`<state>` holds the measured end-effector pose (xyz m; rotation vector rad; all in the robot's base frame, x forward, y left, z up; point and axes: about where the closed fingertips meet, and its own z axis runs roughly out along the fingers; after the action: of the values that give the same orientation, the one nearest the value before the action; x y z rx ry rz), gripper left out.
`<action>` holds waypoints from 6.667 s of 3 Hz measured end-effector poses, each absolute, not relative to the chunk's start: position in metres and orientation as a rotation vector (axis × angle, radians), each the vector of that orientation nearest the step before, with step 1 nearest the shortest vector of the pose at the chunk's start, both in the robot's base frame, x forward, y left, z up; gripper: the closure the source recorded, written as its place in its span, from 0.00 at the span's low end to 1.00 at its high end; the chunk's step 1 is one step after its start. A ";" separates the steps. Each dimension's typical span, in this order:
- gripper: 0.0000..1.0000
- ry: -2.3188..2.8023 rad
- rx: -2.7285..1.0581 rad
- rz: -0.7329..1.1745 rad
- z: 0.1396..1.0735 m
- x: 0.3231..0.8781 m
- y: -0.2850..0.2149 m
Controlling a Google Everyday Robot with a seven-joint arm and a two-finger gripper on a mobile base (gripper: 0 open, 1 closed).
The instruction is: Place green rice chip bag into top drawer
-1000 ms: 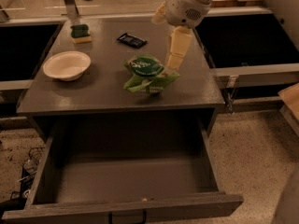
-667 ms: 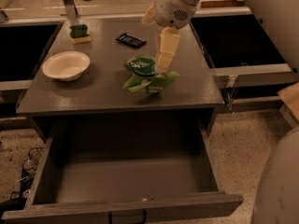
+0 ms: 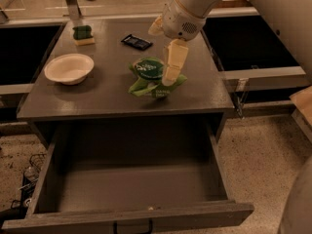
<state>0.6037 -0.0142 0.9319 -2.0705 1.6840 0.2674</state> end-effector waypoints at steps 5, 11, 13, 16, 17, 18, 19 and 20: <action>0.00 1.798 -2.042 0.313 0.880 0.630 -0.029; 1.00 1.802 -2.042 0.334 0.872 0.633 -0.031; 1.00 1.800 -2.023 0.313 0.890 0.630 -0.028; 1.00 1.712 -2.026 0.181 0.970 0.577 -0.023; 1.00 1.681 -2.014 0.180 0.979 0.551 -0.024; 1.00 1.617 -2.018 0.179 0.984 0.520 -0.023; 1.00 1.529 -2.040 0.195 0.978 0.488 -0.019; 1.00 1.473 -2.069 0.222 0.967 0.462 -0.016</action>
Offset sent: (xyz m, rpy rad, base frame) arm 0.0166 -0.0207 -0.0301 -0.0322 0.0484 -0.0802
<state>0.4621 -0.0163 0.9668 -2.0692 1.4726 0.2224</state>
